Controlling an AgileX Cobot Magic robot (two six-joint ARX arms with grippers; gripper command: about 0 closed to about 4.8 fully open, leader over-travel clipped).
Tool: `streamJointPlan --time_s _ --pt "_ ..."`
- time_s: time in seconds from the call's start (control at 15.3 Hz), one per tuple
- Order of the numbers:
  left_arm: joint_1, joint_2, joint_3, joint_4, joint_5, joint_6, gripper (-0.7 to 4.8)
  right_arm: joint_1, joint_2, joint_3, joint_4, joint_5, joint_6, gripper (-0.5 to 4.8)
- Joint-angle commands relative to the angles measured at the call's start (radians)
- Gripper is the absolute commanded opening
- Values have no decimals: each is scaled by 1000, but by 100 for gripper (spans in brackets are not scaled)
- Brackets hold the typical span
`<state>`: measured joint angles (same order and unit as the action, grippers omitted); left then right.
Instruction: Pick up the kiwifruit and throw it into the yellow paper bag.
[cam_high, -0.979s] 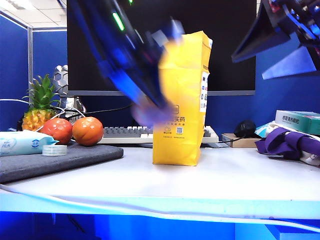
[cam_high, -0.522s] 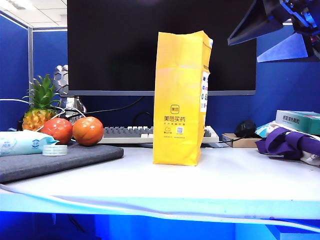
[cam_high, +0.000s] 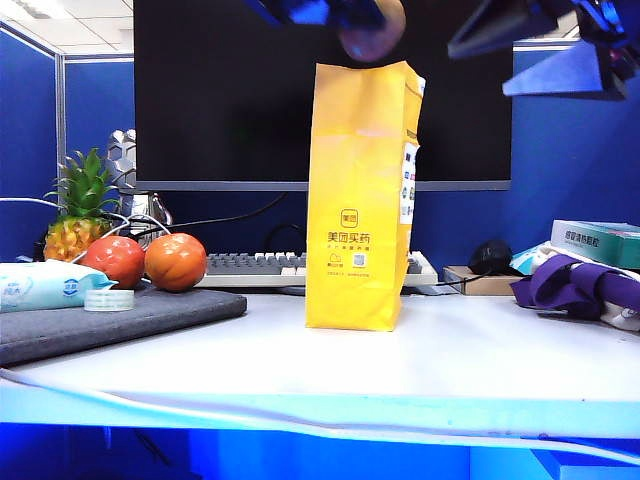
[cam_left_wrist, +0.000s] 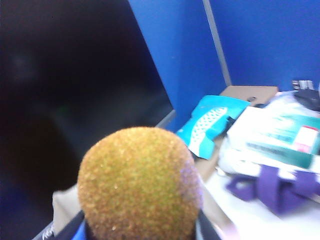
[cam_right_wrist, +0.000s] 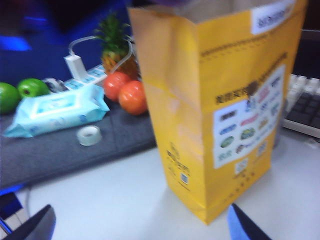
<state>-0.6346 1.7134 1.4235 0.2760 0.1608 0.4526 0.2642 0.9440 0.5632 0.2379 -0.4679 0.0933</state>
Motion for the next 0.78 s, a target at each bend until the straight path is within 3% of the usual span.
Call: streamJointPlan --time_s 0.07,0.13,0.2,0.33,0.46,0.65,0.78 --pt "18 55 98 -18 -1 -27 212 0 -3 4 24 -13 17 479" --pt "19 62 125 -31 0 -49 285 0 -3 4 25 -34 23 479" --pt "18 62 134 -32 1 -50 462 0 -3 4 25 -36 32 479" --pt "17 62 159 -60 9 -94 479 0 -3 4 29 -48 33 479" --pt "17 47 162 -101 19 -68 479 0 -4 4 39 -49 33 479" --pt "19 -146 161 -328 -35 -26 479 -14 -55 4 84 -36 30 479" --pt "90 -331 156 -478 -66 -36 479 -55 -124 4 120 -21 29 479"
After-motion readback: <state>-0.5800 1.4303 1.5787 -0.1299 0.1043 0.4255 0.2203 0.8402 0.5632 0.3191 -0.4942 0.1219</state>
